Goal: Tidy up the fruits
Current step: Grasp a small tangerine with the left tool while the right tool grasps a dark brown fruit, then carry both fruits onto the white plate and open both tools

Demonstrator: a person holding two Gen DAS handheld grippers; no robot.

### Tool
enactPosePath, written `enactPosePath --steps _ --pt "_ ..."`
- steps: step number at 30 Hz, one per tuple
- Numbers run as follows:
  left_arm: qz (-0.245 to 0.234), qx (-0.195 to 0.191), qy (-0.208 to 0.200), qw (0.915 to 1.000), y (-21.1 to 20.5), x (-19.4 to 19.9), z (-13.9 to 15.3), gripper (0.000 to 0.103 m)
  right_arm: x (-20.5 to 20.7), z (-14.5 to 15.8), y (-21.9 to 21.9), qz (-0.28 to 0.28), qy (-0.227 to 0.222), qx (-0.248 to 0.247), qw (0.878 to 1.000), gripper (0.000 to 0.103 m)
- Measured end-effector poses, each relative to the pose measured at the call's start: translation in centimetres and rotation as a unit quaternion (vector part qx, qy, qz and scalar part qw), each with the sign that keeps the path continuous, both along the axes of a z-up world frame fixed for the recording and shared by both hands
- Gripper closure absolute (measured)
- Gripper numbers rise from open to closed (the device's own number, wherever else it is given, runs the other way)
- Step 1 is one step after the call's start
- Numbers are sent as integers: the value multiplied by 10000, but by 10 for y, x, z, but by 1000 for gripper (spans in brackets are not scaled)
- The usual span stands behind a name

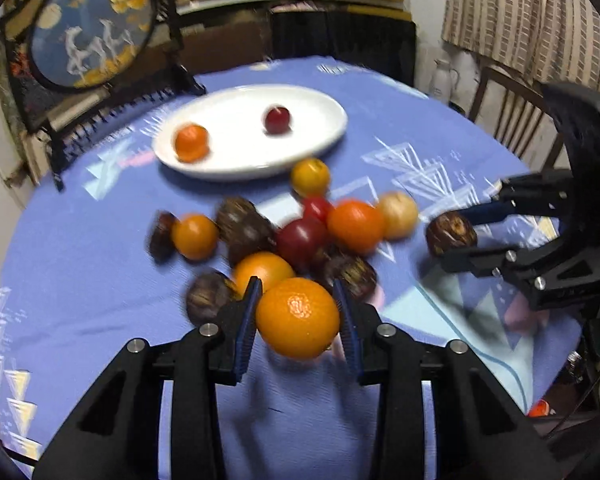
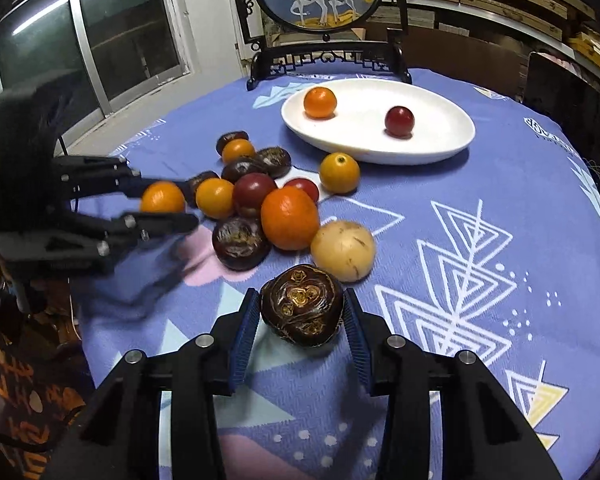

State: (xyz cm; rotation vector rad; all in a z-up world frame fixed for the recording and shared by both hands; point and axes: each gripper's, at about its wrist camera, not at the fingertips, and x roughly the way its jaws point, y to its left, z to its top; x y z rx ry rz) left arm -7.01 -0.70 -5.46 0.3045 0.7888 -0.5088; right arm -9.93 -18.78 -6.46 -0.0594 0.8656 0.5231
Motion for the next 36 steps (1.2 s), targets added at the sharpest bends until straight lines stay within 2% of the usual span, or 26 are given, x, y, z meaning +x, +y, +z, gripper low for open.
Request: enactPosePath --steps 5,13,19,26,31,36 --pt "414 98 -270 9987 10 32 24 67 16 21 -1 -48 -270 -3 9996 61" --pt "1081 58 -815 9908 3 102 67 67 70 79 -14 -398 -1048 286 9933 60" --pt "1377 -47 -906 9863 -20 154 72 67 126 101 -15 -663 -1255 677 9876 60" --pt "1645 12 -852 9827 -37 195 51 67 192 85 -16 -1007 -998 825 9865 60" --pt "1687 54 -753 9828 -40 207 32 67 218 62 -15 -1177 -767 931 9857 60" --pt "1489 202 -640 9866 -47 210 15 67 233 38 -13 -1244 -534 1002 9857 60"
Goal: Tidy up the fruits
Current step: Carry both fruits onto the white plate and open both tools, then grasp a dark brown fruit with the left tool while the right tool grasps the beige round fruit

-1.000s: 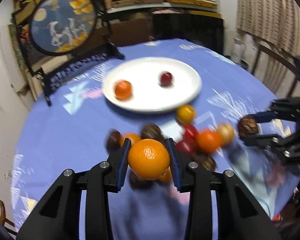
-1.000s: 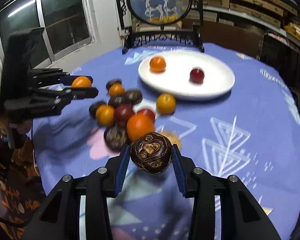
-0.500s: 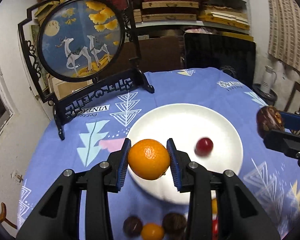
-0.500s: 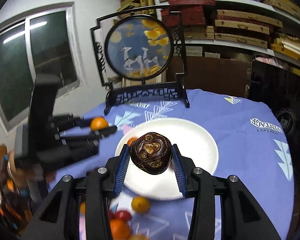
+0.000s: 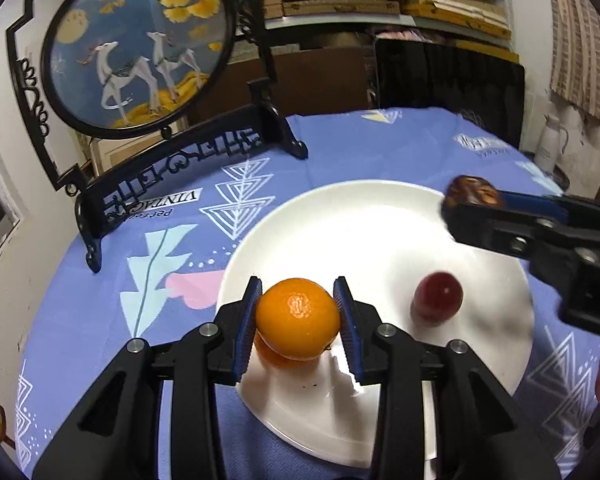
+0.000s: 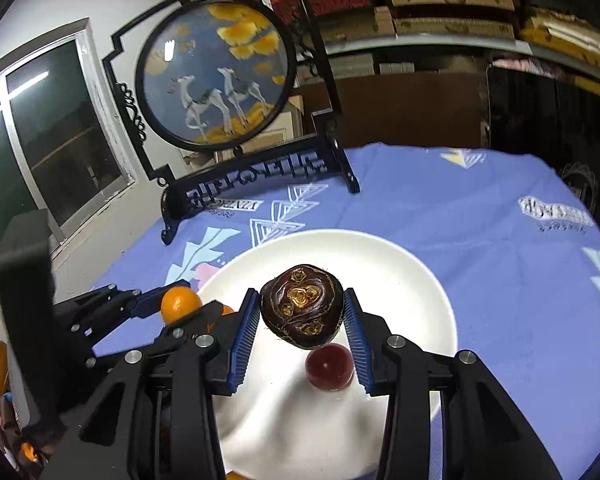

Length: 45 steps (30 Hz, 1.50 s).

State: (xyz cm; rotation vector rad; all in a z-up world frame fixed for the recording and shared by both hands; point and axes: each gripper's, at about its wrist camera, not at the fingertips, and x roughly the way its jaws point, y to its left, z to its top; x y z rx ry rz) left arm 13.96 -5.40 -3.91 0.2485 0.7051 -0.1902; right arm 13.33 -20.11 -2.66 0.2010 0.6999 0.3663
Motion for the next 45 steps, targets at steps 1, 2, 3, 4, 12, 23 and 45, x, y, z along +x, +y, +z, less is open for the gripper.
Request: enactPosePath --steps 1,2,3,4,12,23,45 --pt "-23 -6 15 10000 0 0 -1 67 2 -4 0 -7 58 -23 10000 60" --pt "-45 -10 36 10000 0 0 -2 67 4 -6 0 -10 89 -42 10000 60" --pt "-67 -6 56 10000 -1 1 -4 67 5 -8 0 -38 103 -50 9999 60" --pt "-76 5 62 10000 -2 1 -5 67 6 -9 -1 -52 111 -41 9999 60" --pt "-53 70 180 9998 -2 6 -13 67 8 -11 0 -22 111 -23 9999 60" --pt "25 49 23 10000 3 2 -8 29 2 -7 -9 -116 -43 80 9999 42" --pt "-90 140 -237 9996 109 -123 22 12 -197 -28 6 1534 363 -1814 9707 37"
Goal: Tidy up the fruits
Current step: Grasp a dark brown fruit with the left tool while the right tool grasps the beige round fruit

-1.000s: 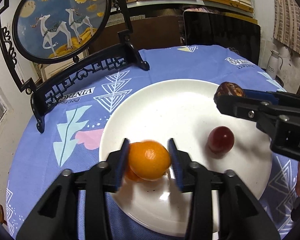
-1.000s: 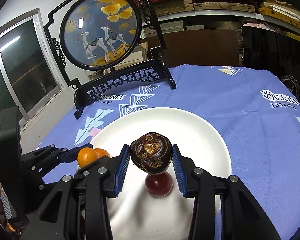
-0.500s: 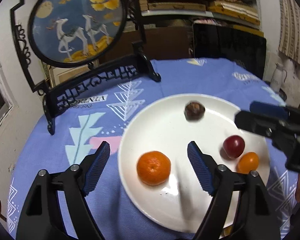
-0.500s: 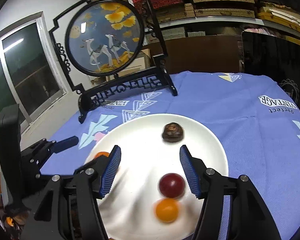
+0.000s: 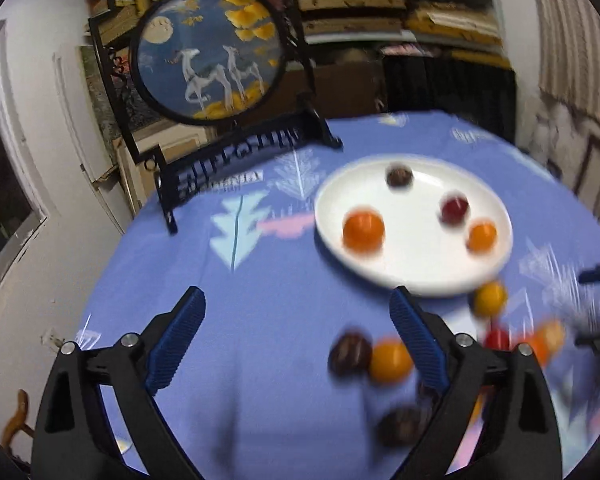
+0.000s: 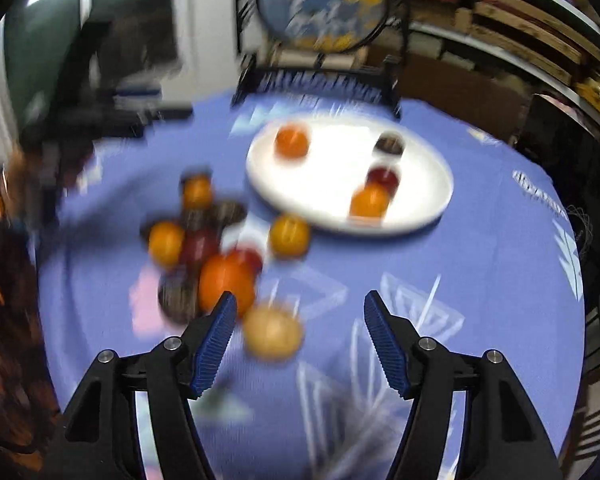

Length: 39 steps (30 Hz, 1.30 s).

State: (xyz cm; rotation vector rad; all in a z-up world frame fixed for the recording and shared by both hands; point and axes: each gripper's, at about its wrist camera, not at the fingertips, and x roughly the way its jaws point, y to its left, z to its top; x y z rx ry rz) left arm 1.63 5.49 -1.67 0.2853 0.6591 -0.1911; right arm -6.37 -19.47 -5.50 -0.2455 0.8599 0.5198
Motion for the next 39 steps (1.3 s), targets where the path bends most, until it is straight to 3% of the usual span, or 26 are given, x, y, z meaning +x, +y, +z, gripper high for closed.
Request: enactPosePath --steps 4,7,9,15,25,29,34,39 --pt "-428 265 281 9983 5 -36 -18 12 1 -21 8 16 211 -154 9997 37" --pt "-698 244 554 9957 7 -51 -34 11 10 -25 12 9 269 -37 9996 40" --pt "-736 275 658 9947 7 -54 -44 11 17 -27 16 29 378 10 9993 62" --pt "-937 146 836 9920 -3 -47 -59 11 12 -22 13 -14 318 24 9995 63" --pt "-1654 217 1061 9803 -20 -38 -66 36 9 -19 -4 -295 375 264 9985 63" --pt "-2009 226 1166 9724 -20 -45 -66 38 9 -20 -2 -282 402 315 9983 63" --pt "-1804 313 1285 9747 -24 -29 -72 38 11 -23 2 -269 457 300 9981 63" --pt "-1730 -15 1584 9721 -28 -6 -79 41 10 -25 4 -284 501 317 9978 63"
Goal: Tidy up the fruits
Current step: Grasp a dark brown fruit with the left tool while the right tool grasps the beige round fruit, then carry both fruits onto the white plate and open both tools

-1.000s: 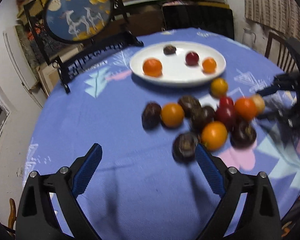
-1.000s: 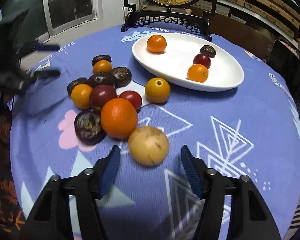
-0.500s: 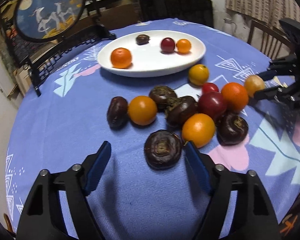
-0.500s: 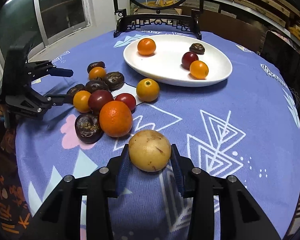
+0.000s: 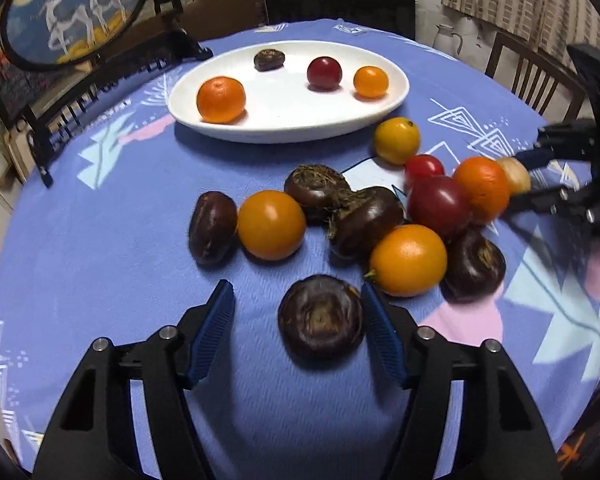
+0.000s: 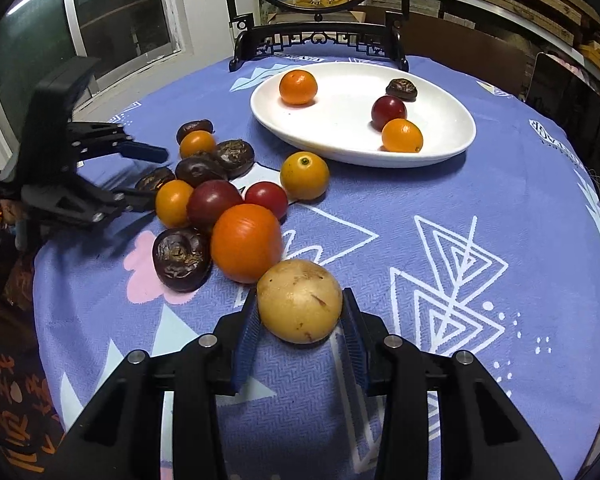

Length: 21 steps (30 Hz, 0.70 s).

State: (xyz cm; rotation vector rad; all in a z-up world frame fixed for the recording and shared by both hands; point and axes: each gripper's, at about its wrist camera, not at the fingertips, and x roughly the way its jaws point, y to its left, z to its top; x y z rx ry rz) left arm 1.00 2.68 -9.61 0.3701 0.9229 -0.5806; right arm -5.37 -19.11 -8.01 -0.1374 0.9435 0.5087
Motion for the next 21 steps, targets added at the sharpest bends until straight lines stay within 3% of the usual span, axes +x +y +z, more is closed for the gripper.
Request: enactPosePath --steps 3,8,14,18,21 --pt "-99 -252 197 9994 0 -3 2 63 -2 0 -2 -33 -20 -9 10000 63" --pt "-107 -241 90 9996 1 -17 10 64 -3 6 -6 -154 -133 75 9998 63" --pt "295 -654 -930 9931 6 -26 78 64 1 35 -9 -216 -547 190 9981 63" --pt "924 -696 -1765 9775 -8 -12 126 64 13 78 -13 -348 -1118 395 9923 63" --pt "1182 -803 -2025 9688 -20 2 144 64 28 105 -15 -441 -1454 663 9862 63"
